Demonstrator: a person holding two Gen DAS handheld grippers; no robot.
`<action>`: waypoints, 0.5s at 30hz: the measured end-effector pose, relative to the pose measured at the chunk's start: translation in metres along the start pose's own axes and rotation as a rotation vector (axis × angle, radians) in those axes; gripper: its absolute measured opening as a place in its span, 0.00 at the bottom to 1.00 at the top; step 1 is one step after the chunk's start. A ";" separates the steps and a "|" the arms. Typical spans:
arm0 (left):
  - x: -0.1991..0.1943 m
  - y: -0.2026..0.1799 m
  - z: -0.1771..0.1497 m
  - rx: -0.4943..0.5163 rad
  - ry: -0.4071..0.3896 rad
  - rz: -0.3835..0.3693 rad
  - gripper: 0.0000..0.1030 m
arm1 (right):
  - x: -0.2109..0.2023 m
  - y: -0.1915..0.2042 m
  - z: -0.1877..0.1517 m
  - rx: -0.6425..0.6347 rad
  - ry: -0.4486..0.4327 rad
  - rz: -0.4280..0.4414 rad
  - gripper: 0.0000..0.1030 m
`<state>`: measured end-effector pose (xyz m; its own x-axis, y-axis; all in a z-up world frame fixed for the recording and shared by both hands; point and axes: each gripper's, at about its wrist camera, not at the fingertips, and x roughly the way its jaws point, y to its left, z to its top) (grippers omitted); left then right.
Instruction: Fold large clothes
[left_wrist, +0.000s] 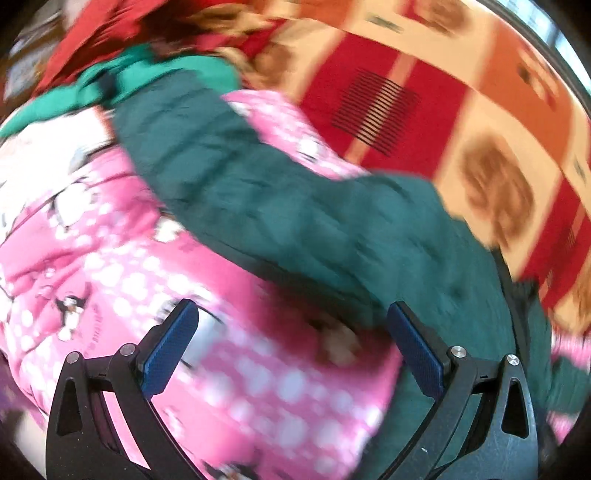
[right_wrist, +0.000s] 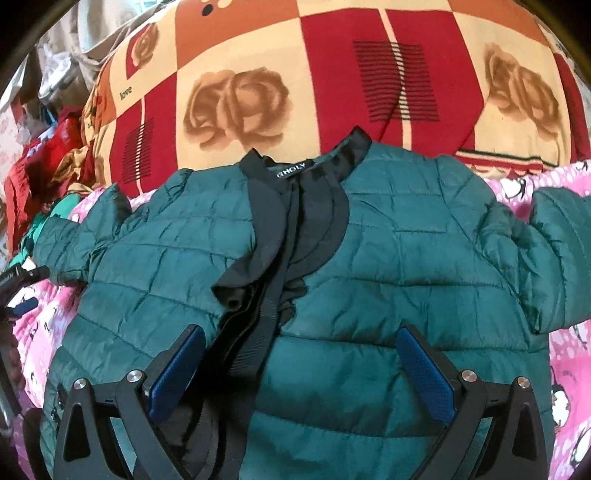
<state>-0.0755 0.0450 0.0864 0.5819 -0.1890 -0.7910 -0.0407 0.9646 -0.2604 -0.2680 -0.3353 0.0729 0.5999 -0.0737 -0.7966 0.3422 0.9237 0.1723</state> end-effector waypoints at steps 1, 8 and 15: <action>0.000 0.010 0.006 -0.034 -0.015 0.008 0.99 | 0.001 0.001 0.000 -0.003 0.004 -0.001 1.00; 0.006 0.072 0.048 -0.218 -0.113 0.076 0.99 | 0.007 0.004 -0.003 -0.026 0.021 -0.011 1.00; 0.036 0.099 0.071 -0.318 -0.120 0.142 0.99 | 0.013 0.002 -0.003 -0.024 0.040 -0.011 1.00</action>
<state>-0.0012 0.1461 0.0713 0.6425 -0.0158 -0.7661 -0.3675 0.8709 -0.3262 -0.2613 -0.3330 0.0610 0.5668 -0.0691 -0.8210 0.3307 0.9318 0.1498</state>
